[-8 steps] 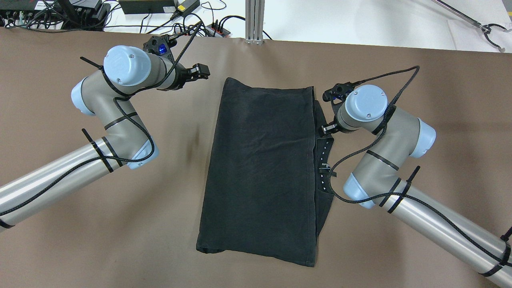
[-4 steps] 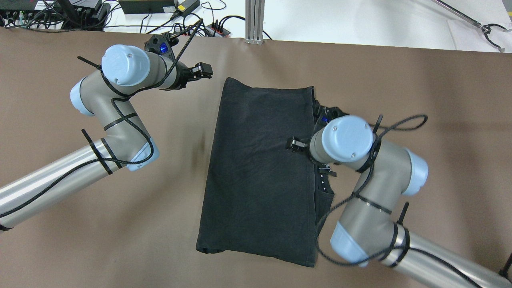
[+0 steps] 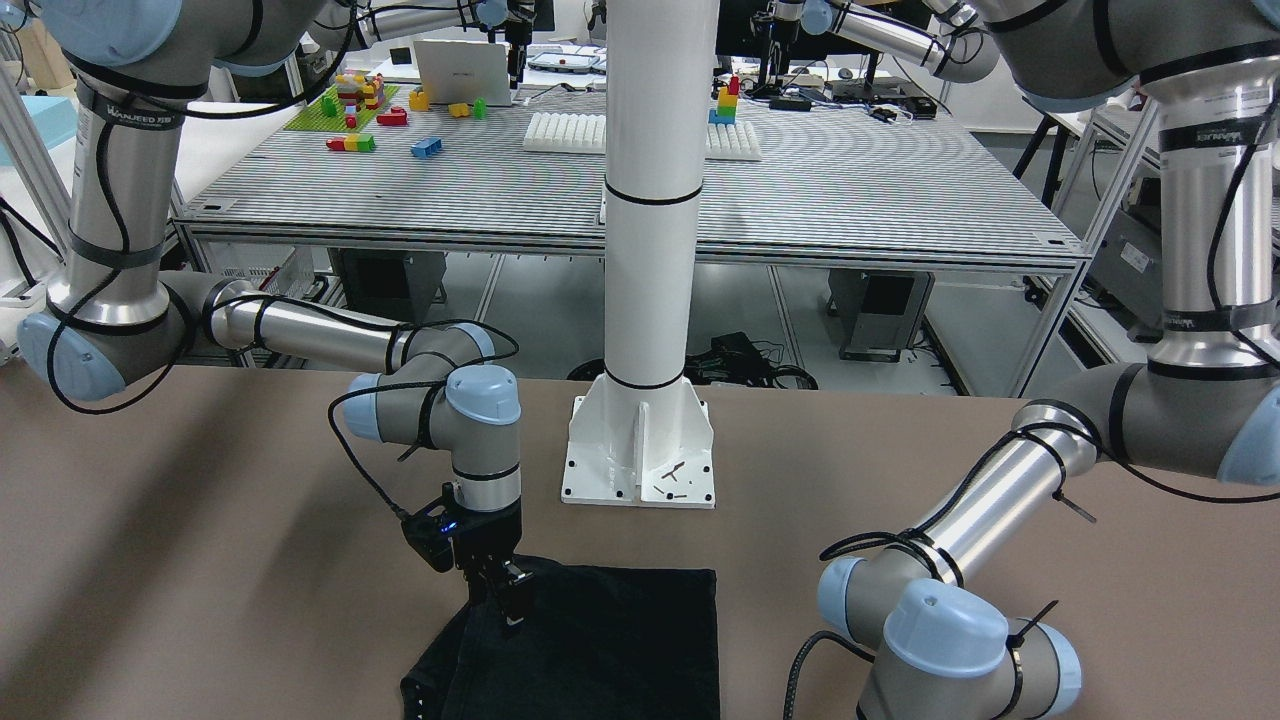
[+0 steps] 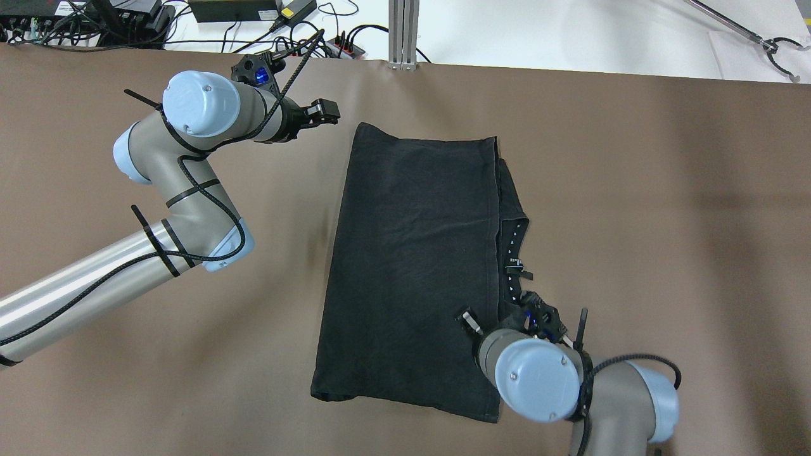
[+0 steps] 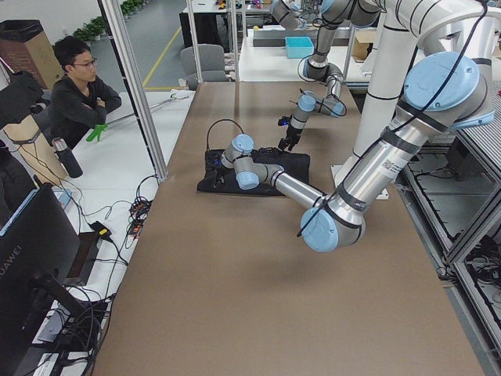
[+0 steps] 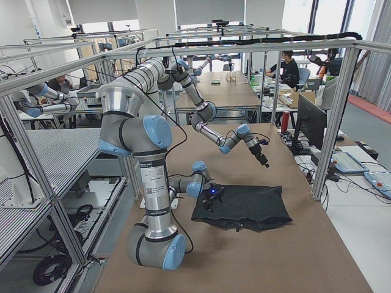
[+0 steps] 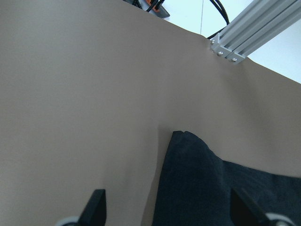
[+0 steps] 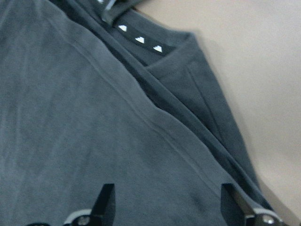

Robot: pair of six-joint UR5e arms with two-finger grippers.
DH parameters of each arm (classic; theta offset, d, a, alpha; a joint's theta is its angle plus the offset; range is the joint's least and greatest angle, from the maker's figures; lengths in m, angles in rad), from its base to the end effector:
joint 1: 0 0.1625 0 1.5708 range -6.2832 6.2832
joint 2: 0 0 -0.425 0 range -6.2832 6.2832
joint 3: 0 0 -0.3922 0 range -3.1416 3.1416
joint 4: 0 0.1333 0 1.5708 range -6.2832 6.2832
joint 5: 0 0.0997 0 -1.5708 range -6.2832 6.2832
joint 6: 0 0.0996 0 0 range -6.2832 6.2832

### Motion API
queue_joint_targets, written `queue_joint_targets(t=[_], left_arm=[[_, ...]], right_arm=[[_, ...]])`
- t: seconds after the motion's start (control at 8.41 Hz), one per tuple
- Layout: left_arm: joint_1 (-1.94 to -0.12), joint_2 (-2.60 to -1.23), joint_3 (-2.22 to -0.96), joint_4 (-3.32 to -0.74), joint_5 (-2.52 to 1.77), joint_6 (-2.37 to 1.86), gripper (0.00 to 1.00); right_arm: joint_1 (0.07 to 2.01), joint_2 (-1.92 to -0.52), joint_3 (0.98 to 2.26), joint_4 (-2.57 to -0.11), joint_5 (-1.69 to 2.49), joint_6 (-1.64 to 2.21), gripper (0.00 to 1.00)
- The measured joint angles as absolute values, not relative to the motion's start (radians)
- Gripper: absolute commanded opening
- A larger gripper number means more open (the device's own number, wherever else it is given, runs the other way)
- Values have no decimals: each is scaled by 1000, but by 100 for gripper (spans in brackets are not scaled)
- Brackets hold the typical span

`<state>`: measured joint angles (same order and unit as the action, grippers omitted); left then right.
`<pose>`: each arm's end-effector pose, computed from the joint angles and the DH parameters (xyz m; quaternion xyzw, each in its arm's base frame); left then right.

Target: Fold clothes

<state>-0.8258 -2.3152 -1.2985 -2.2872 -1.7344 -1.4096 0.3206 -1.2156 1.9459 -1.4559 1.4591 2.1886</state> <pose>0.4330 -0.6422 0.2409 0.2047 0.5235 -0.2261 0.7955 -0.5051 -0.3199 0.2904 -0.0103 -0.4125 0.4322 0.8018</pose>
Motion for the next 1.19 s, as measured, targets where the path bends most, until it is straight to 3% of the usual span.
queue_joint_targets(t=[0.59,0.83,1.19], left_arm=[[-822,-2322,-1298,-2287,-1730,-1409,93],[-821,-2324,-1299,-2287,-1730,-1409,93],[-821,-2323,-1301,-2289,-1730,-1409,93]], right_arm=[[182,-1297,1973,-1452,1362,2366,74],[177,-1297,1972,-1449,1363,2369,48],[177,-1294,1969,-1447,1365,2370,34]])
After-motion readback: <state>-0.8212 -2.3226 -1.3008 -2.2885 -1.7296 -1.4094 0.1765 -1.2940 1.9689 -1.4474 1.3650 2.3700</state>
